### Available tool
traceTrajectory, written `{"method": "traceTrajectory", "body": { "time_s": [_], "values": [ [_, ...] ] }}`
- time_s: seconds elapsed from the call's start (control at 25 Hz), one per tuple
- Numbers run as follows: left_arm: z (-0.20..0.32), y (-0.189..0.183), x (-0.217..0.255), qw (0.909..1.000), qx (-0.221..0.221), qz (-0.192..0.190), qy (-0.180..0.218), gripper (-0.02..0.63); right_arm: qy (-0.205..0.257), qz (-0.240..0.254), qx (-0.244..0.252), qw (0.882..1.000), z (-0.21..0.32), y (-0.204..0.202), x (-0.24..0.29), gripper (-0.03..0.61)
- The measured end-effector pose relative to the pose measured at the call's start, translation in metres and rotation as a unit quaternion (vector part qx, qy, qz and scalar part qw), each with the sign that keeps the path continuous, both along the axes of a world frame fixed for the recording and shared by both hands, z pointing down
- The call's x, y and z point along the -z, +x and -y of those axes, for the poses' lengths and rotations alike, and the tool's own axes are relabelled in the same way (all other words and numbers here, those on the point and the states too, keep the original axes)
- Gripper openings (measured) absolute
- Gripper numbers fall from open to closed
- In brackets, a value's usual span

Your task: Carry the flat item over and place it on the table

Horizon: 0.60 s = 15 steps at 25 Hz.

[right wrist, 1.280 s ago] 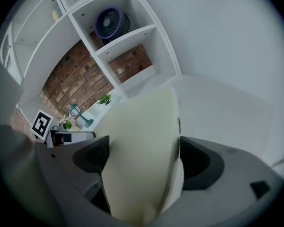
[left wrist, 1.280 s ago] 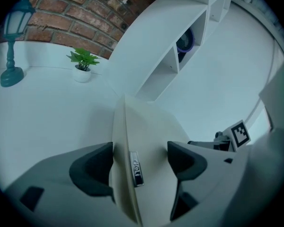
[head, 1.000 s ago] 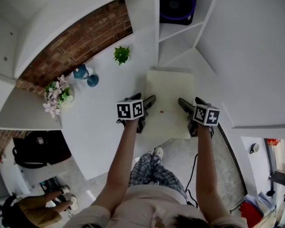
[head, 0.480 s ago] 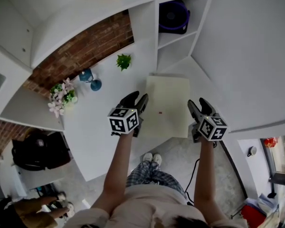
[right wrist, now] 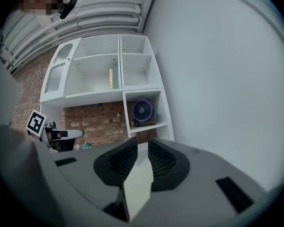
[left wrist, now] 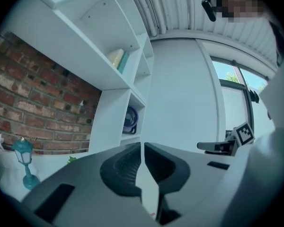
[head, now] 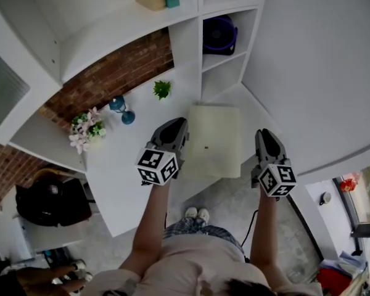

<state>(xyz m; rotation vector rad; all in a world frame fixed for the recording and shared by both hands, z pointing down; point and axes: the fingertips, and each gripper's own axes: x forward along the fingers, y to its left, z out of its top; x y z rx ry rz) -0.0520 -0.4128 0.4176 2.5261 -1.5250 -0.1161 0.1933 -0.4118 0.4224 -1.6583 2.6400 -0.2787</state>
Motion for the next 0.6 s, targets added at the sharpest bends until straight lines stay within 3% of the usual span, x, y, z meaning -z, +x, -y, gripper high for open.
{"method": "traceTrajectory", "body": {
  "time_s": [0.2,0.6],
  "values": [
    [-0.019,-0.004,0.019,0.9995,-0.004,-0.010,0.030,0.029,0.035,-0.007,-0.021,0.999,-0.018,0.010,0.017,0.046],
    [-0.039,-0.009,0.027,0.9991,-0.008,-0.006,0.041,0.028,0.073,-0.007,-0.056,0.996,-0.037,0.021,0.039,0.018]
  ]
}}
